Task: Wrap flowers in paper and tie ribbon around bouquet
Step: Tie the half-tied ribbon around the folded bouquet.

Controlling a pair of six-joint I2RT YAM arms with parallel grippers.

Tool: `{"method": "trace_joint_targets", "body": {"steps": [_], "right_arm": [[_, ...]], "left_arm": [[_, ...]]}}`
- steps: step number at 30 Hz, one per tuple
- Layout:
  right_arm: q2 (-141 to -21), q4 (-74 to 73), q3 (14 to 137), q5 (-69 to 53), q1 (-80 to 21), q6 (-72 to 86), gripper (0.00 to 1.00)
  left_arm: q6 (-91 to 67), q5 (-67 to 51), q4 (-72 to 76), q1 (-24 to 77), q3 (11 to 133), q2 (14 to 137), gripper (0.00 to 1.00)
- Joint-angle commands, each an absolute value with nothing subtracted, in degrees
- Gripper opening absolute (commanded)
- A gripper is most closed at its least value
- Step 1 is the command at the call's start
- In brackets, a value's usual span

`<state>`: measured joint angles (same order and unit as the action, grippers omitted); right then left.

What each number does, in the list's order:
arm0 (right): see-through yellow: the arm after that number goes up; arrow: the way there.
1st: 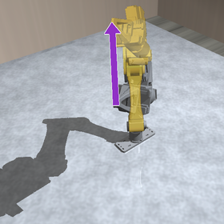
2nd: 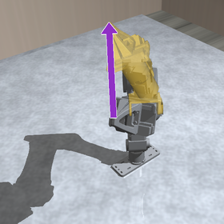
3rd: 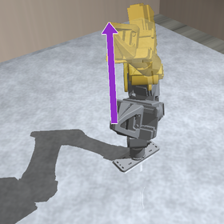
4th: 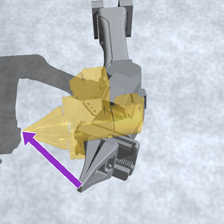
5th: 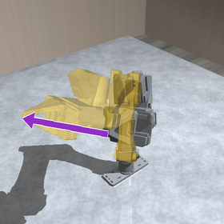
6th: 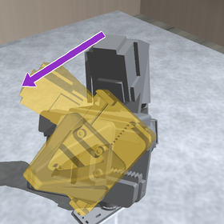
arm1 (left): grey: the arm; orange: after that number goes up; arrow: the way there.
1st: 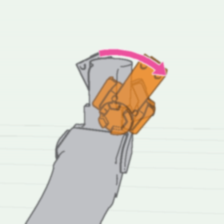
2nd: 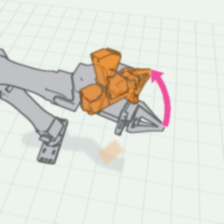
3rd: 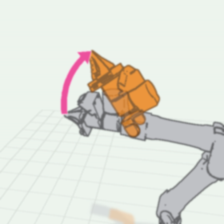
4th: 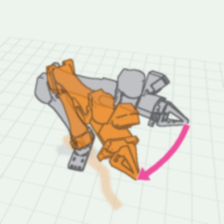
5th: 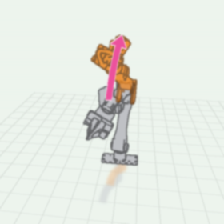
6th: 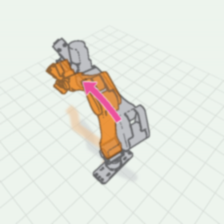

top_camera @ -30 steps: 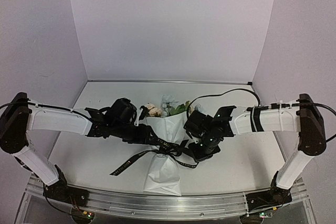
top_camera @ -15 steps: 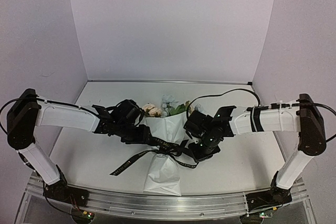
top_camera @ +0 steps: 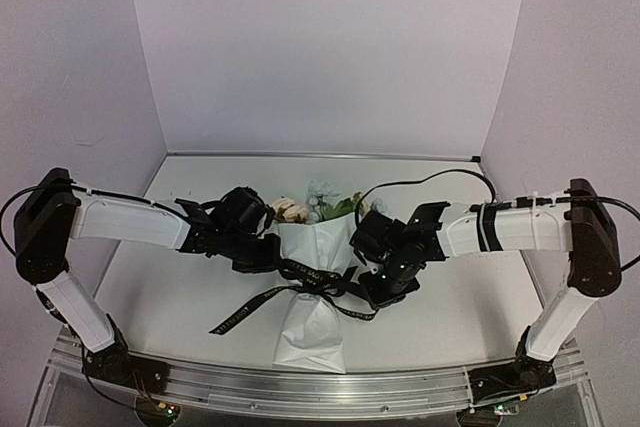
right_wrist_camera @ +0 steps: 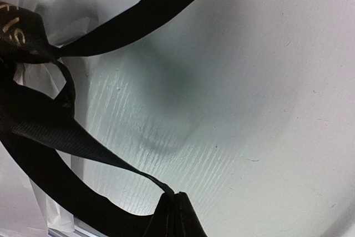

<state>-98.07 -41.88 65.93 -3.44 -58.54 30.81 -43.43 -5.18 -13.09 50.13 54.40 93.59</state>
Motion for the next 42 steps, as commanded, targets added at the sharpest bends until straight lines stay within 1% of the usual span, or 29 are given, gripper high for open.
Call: {"method": "trace_joint_targets", "body": {"steps": [1,7,16,31,37,42], "right_arm": [[-95.72,-44.16,66.83,-0.04,-58.63,29.55,0.00],[-95.71,-45.41,66.04,0.91,-57.83,30.15,0.00],[-94.71,-45.69,62.42,2.60,-57.03,30.64,0.00],[-94.25,-48.07,61.45,2.68,-57.01,29.96,0.00],[-94.40,-48.20,60.89,1.78,-57.63,29.60,0.00],[-95.19,-50.04,60.91,3.34,-58.15,29.52,0.00]], "left_arm": [[-42.75,-0.81,-14.42,49.79,54.07,89.82,0.00],[-42.31,3.84,-16.26,48.46,50.45,87.18,0.00],[-44.30,7.20,-15.38,46.93,46.37,82.56,0.00],[-47.12,8.97,-13.56,44.06,41.89,80.12,0.00],[-47.54,7.22,-12.59,41.62,40.42,79.69,0.00],[-48.49,5.71,-12.00,39.52,39.09,79.43,0.00]]}}
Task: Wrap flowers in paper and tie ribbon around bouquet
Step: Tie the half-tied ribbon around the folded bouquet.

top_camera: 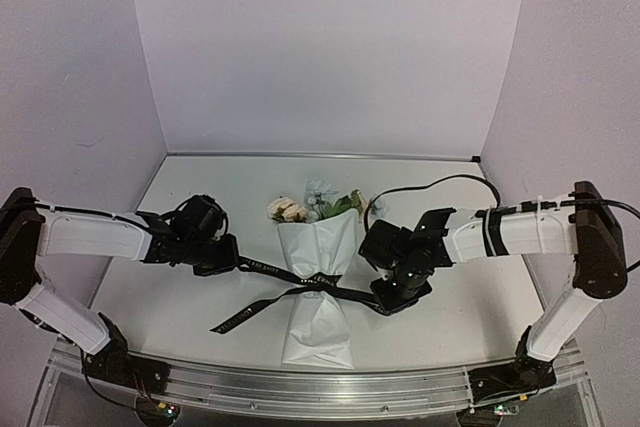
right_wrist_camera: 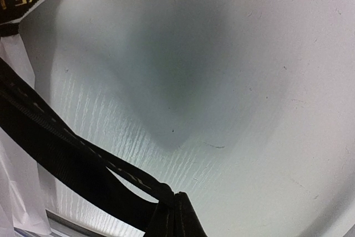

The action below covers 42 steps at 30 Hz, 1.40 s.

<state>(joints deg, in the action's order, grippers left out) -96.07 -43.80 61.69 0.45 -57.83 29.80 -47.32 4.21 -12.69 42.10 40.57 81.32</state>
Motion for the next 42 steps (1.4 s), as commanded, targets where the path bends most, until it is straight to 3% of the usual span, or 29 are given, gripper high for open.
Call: {"method": "trace_joint_targets", "body": {"steps": [1,12,13,16,18,23,28,38,42], "right_arm": [[-95.27,-50.30,60.75,3.27,-58.11,29.63,0.00],[-96.05,-48.17,63.28,-4.47,-59.54,27.41,0.00],[-96.02,-47.75,64.02,-5.74,-59.54,26.95,0.04],[-94.77,-46.84,65.75,-8.11,-59.48,24.23,0.32],[-93.28,-46.51,66.26,-8.33,-59.08,20.98,0.41],[-90.37,-38.15,63.62,-14.02,-53.37,18.17,0.43],[-91.64,-25.95,60.04,-15.38,-47.67,16.17,0.34],[-100.43,-12.87,59.26,-26.81,-45.92,4.12,0.40],[-101.66,-9.34,57.79,-26.16,-46.16,1.64,0.48]], "left_arm": [[-48.64,5.45,-11.88,39.09,38.77,79.10,0.00],[-41.90,-4.49,-6.38,37.34,39.43,80.63,0.00],[-41.13,-5.51,-6.13,37.35,39.84,80.93,0.00],[-38.90,-7.34,-6.14,37.35,41.07,81.76,0.00],[-38.08,-7.71,-6.56,37.35,41.63,82.16,0.00],[-37.54,-8.59,-6.58,37.35,42.10,83.01,0.00],[-36.99,-9.27,-6.59,37.40,42.34,83.04,0.00],[-35.98,-11.10,-6.85,37.35,43.12,83.55,0.00],[-35.88,-11.13,-6.99,37.35,43.21,83.58,0.00]]}}
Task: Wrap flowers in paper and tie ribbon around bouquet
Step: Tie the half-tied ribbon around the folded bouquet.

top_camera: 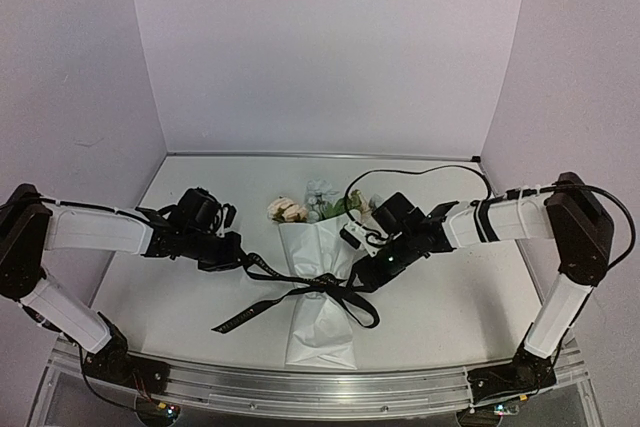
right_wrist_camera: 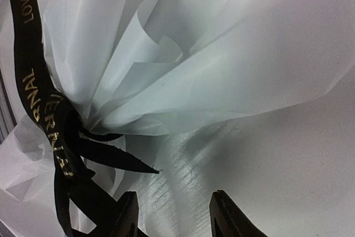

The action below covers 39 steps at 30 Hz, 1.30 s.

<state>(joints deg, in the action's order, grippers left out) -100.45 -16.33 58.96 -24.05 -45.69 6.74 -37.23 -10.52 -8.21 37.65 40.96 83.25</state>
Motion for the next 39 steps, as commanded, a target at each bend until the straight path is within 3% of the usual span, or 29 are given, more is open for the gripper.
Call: {"method": "trace_joint_targets", "body": {"steps": [1,11,22,28,34,39], "right_arm": [[-101.94,-9.25,57.98,-26.44,-46.35,1.17,0.50],[-103.61,-8.23,59.18,-27.05,-48.10,-3.37,0.59],[-105.23,-7.77,61.01,-26.01,-49.06,-2.62,0.50],[-104.74,-7.73,61.18,-26.00,-49.36,-0.94,0.34],[-103.92,-7.81,60.79,-26.37,-49.37,2.80,0.02],[-102.17,-8.59,59.59,-25.09,-49.45,4.61,0.00]], "left_arm": [[-35.88,-11.10,-7.01,37.35,43.25,83.64,0.00],[-35.25,-13.31,-6.72,37.43,44.34,83.85,0.00],[-35.33,-14.30,-6.36,37.83,44.72,84.11,0.00],[-35.24,-14.76,-6.25,38.31,44.90,84.11,0.00],[-35.33,-14.95,-6.00,38.47,44.62,83.74,0.00],[-35.33,-15.06,-5.44,38.57,44.07,82.56,0.02]]}}
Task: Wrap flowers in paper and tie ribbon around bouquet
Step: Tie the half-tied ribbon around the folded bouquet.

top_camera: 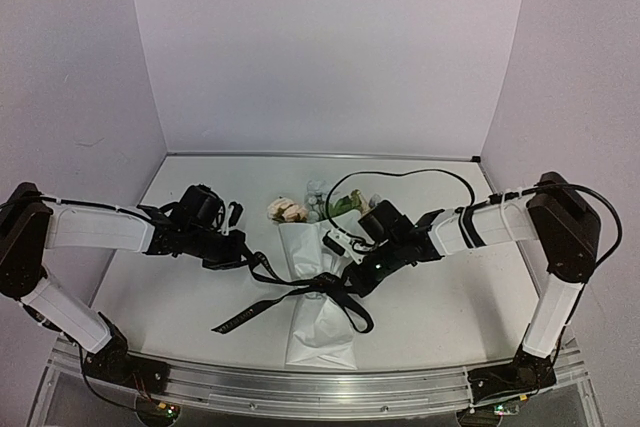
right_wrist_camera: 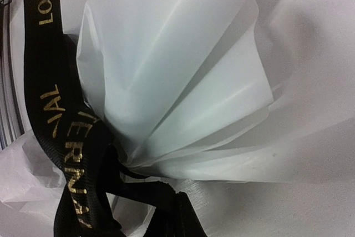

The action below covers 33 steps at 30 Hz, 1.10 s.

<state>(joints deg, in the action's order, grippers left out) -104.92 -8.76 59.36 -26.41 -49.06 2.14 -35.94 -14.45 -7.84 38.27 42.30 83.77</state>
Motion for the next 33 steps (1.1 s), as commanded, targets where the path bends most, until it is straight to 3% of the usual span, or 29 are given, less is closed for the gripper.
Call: {"method": "trace_joint_targets", "body": {"steps": [1,4,8,13,33], "right_arm": [[-101.56,-9.23,59.35,-24.13,-49.48,4.72,0.00],[-99.37,-12.99,58.80,-20.71,-49.78,4.04,0.00],[-96.99,-18.15,58.38,-16.35,-50.17,3.44,0.00],[-94.31,-22.74,56.71,-10.48,-50.43,3.60,0.00],[-85.99,-35.99,52.46,2.32,-50.36,3.91,0.00]], "left_arm": [[-35.29,-15.24,-5.22,38.60,43.88,82.31,0.03],[-35.04,-16.17,-4.47,38.84,43.37,81.75,0.09],[-34.68,-16.95,-3.56,39.84,43.06,81.45,0.26],[-34.00,-16.04,-3.50,41.41,42.78,80.46,0.35],[-32.14,-13.75,-9.96,48.42,46.64,83.23,0.49]]}}
